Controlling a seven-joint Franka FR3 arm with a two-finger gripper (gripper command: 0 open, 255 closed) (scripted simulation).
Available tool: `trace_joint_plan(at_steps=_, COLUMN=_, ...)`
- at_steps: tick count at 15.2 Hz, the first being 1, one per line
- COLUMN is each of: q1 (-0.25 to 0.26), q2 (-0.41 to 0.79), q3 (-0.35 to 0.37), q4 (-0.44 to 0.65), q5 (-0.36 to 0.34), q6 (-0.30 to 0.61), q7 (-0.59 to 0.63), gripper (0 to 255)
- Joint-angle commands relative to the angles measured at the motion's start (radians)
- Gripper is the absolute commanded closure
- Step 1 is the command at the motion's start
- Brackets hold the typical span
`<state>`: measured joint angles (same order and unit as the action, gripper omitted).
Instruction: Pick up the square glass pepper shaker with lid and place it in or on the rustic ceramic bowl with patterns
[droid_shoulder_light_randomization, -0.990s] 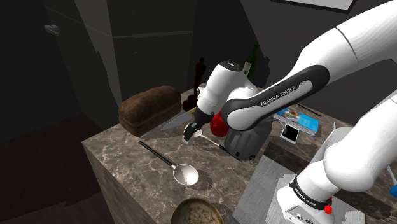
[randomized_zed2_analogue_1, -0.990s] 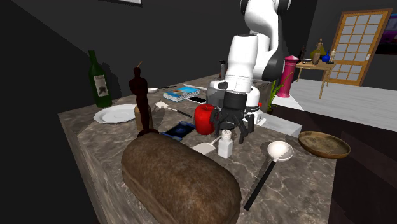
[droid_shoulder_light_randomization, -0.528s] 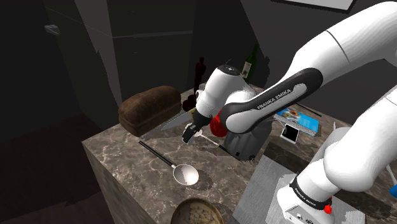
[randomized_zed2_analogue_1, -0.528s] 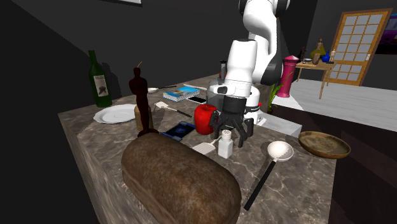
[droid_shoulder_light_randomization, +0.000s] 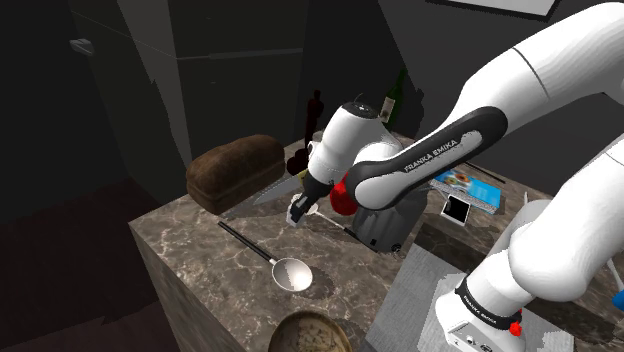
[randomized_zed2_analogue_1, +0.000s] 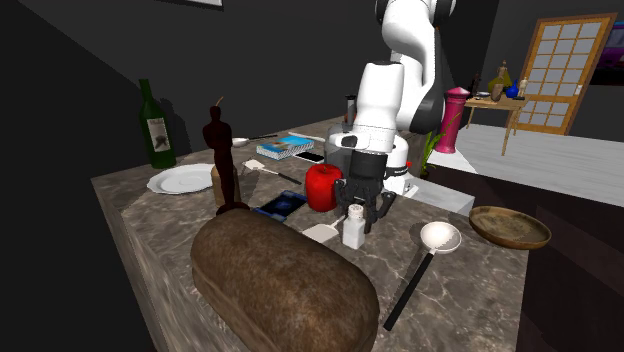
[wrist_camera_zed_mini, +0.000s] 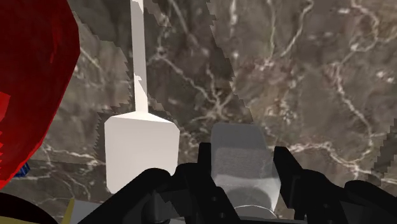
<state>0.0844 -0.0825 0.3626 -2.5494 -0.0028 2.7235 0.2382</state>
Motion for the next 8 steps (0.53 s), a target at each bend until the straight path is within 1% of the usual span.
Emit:
trace_joint_plan(at_steps=1, q1=0.0, q2=0.001, q3=0.001, q4=0.0, q5=0.0, q6=0.0, q7=0.0, gripper=255)
trace_joint_plan(at_steps=4, q1=0.0, q2=0.0, q3=0.0, q4=-0.001, q5=0.0, q6=0.0, q7=0.0, gripper=255)
trace_joint_plan(at_steps=8, q1=0.008, q2=-0.048, q3=-0.006, q4=0.015, q5=0.034, q6=-0.061, q7=-0.026, gripper=255)
